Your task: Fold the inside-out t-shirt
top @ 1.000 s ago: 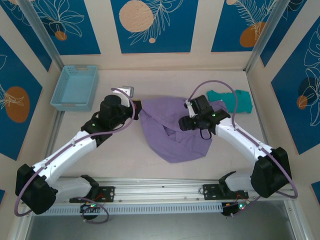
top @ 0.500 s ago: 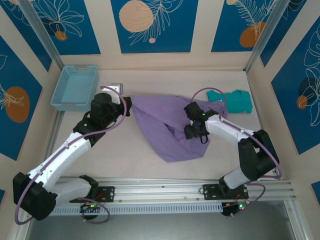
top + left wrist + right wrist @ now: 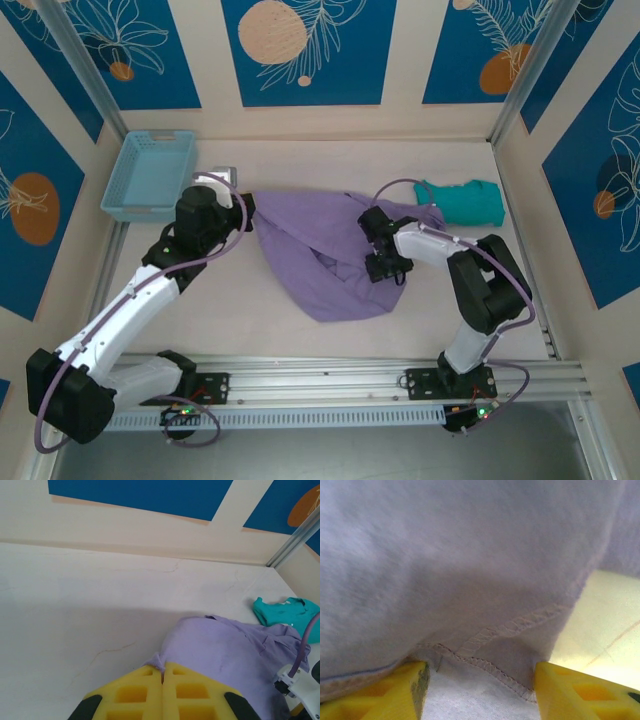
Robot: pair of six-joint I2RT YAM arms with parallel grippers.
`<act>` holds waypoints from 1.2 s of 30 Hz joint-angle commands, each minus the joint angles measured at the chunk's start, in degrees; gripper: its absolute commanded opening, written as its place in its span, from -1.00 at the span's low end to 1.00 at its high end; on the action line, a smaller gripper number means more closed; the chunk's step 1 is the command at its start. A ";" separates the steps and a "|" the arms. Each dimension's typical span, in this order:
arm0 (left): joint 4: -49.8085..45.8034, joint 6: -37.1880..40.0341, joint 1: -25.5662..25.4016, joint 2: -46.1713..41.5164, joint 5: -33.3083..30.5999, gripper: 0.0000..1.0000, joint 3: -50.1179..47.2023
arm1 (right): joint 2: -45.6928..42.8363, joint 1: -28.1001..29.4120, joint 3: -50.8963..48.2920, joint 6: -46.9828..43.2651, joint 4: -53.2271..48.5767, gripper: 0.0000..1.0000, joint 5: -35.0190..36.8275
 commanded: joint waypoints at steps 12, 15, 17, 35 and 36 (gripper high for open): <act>0.37 0.75 1.54 1.39 1.02 -1.00 -1.51 | 0.47 2.01 3.27 -4.29 1.85 -0.56 3.47; 0.53 0.74 1.72 2.06 1.03 -1.00 -1.69 | -1.16 2.08 2.80 -4.73 2.42 -0.65 3.23; 0.86 0.71 1.81 2.60 1.17 -1.00 -1.89 | -1.84 2.00 2.80 -5.00 2.51 -0.70 3.06; 3.58 -0.24 4.90 34.28 0.42 -0.75 14.20 | -12.80 -14.59 3.67 2.08 8.68 -1.00 -32.08; 2.31 0.18 5.36 37.25 0.43 -0.66 16.74 | -12.12 -15.78 3.74 2.71 9.49 -1.00 -33.63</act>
